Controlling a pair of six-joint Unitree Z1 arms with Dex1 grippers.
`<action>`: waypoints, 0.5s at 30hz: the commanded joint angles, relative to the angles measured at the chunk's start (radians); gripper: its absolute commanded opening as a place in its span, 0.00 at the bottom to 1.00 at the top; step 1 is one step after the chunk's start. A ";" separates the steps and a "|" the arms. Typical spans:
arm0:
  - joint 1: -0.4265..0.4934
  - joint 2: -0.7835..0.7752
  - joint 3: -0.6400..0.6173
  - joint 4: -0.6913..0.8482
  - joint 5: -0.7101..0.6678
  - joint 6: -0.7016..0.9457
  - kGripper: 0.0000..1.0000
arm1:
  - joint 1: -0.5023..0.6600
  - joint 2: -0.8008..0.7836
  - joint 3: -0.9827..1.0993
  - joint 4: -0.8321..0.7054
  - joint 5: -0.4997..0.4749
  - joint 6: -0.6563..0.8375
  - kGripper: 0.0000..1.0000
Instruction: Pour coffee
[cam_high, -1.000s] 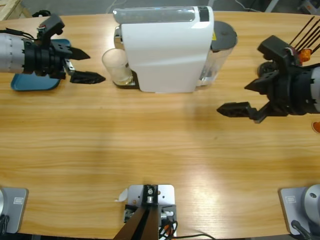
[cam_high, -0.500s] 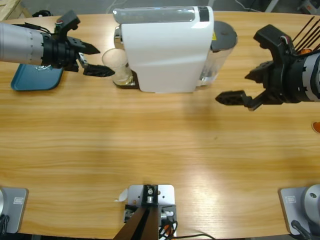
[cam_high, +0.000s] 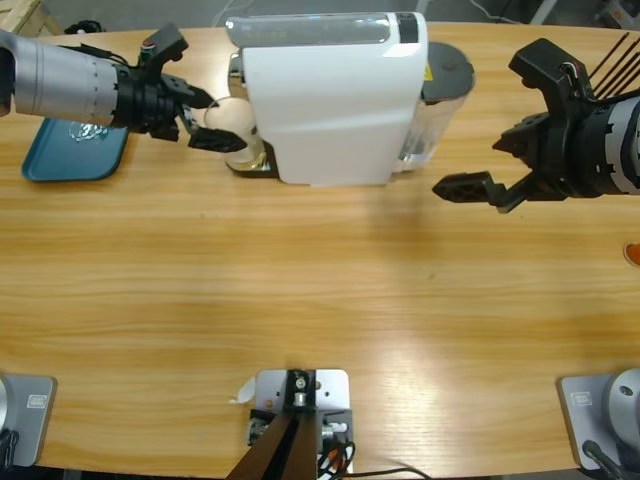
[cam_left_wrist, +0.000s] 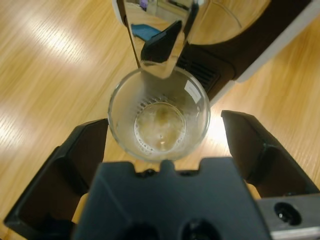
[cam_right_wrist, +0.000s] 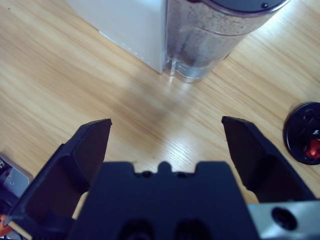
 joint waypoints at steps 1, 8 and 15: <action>-0.016 0.101 -0.038 -0.010 0.002 0.013 0.98 | -0.034 0.021 -0.005 -0.005 -0.019 -0.018 1.00; -0.016 0.102 -0.043 -0.008 0.064 0.028 0.69 | -0.042 0.024 -0.010 -0.006 -0.019 -0.018 1.00; -0.018 0.103 -0.035 -0.008 0.024 0.030 0.60 | -0.042 0.030 -0.010 -0.008 -0.017 -0.018 1.00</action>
